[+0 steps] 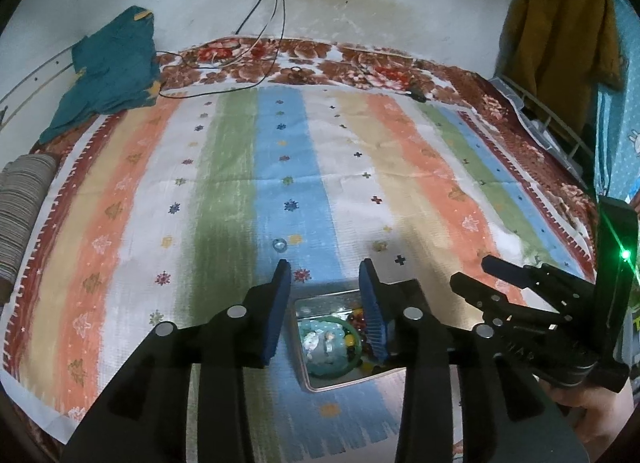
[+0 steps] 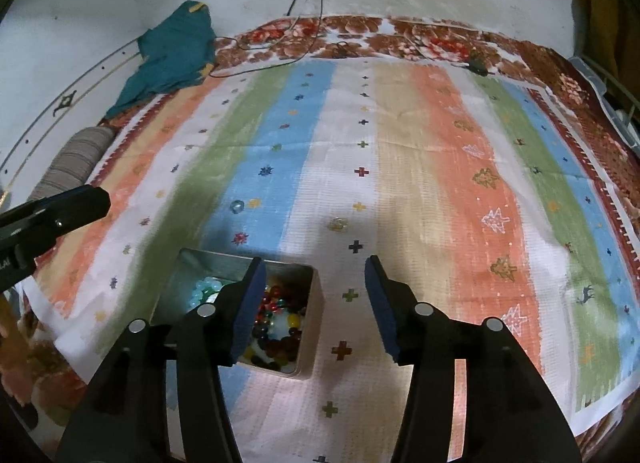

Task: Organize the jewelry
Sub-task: 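Open left tool over the tin while right tool releases its bracelet into it, then move left tool over the dark ring while right tool approaches the small gold ring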

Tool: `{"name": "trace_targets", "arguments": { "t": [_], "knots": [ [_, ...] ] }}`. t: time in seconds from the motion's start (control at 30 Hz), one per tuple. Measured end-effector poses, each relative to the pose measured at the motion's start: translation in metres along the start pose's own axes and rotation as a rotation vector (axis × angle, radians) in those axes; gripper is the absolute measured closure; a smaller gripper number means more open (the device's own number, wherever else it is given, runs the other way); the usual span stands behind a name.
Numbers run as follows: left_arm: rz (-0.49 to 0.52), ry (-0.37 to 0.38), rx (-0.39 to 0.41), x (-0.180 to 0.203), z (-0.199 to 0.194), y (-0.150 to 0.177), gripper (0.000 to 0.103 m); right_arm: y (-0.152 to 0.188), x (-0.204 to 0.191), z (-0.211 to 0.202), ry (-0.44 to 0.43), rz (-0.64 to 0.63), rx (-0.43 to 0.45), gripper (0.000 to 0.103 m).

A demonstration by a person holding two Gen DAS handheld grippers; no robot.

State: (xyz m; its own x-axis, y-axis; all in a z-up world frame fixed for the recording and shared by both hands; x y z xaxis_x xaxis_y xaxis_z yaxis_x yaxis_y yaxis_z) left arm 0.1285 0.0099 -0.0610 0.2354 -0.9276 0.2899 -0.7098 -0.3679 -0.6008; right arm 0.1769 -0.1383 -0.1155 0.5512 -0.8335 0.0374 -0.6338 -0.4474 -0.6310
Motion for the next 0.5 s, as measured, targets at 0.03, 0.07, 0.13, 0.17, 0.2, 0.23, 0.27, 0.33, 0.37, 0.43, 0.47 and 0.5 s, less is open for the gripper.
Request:
{"name": "trace_targets", "arguments": {
  "t": [0.03, 0.07, 0.13, 0.17, 0.2, 0.23, 0.27, 0.33, 0.37, 0.43, 0.47, 0.5],
  "knots": [
    [0.0, -0.003, -0.004, 0.0, 0.002, 0.0, 0.063, 0.0, 0.0, 0.0, -0.001, 0.001, -0.001, 0.049],
    [0.0, -0.005, -0.006, -0.001, 0.003, 0.0, 0.061, -0.001, 0.001, 0.0, -0.002, 0.004, 0.001, 0.048],
    [-0.002, -0.013, -0.009, -0.003, 0.006, -0.001, 0.057, -0.003, 0.001, -0.001, -0.002, 0.004, 0.008, 0.043],
    [-0.005, -0.02, -0.009, -0.004, 0.007, -0.002, 0.054, -0.005, 0.001, -0.002, -0.003, 0.006, 0.013, 0.042],
    [-0.009, -0.028, -0.01, -0.006, 0.009, -0.003, 0.053, -0.006, 0.001, -0.003, -0.005, 0.007, 0.017, 0.041],
    [-0.014, -0.033, -0.012, -0.007, 0.011, -0.004, 0.052, -0.007, 0.001, -0.003, -0.004, 0.009, 0.019, 0.04],
    [-0.019, -0.037, -0.014, -0.009, 0.012, -0.005, 0.051, -0.008, 0.002, -0.003, 0.0, 0.01, 0.02, 0.04],
    [-0.027, -0.044, -0.022, -0.01, 0.017, -0.007, 0.047, -0.008, 0.004, -0.001, 0.005, 0.01, 0.016, 0.039],
    [-0.027, -0.048, -0.025, -0.011, 0.019, -0.008, 0.046, -0.009, 0.005, 0.0, 0.006, 0.01, 0.011, 0.039],
    [-0.021, -0.059, -0.03, -0.012, 0.024, -0.01, 0.045, -0.01, 0.007, 0.004, 0.009, 0.011, 0.003, 0.037],
    [-0.017, -0.066, -0.032, -0.012, 0.026, -0.011, 0.044, -0.011, 0.008, 0.005, 0.012, 0.011, 0.0, 0.037],
    [-0.016, -0.071, -0.035, -0.012, 0.028, -0.012, 0.043, -0.012, 0.009, 0.007, 0.016, 0.01, -0.003, 0.035]
  ]
}}
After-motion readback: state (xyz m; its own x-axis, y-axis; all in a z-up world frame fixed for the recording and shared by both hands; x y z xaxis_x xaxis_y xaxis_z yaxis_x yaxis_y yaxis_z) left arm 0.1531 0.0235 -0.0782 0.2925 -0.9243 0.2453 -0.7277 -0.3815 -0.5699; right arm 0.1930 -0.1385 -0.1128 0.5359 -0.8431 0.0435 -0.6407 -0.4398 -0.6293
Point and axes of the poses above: each gripper's, at about its wrist camera, not at the fingertips, and z roughly the way its jaws point, x to its right, y to its underside, the point moved 8 cm from there along z, roughly the way its jaws point, and after that the axes turned 13 degrees about -z, right-handed, at the moved point
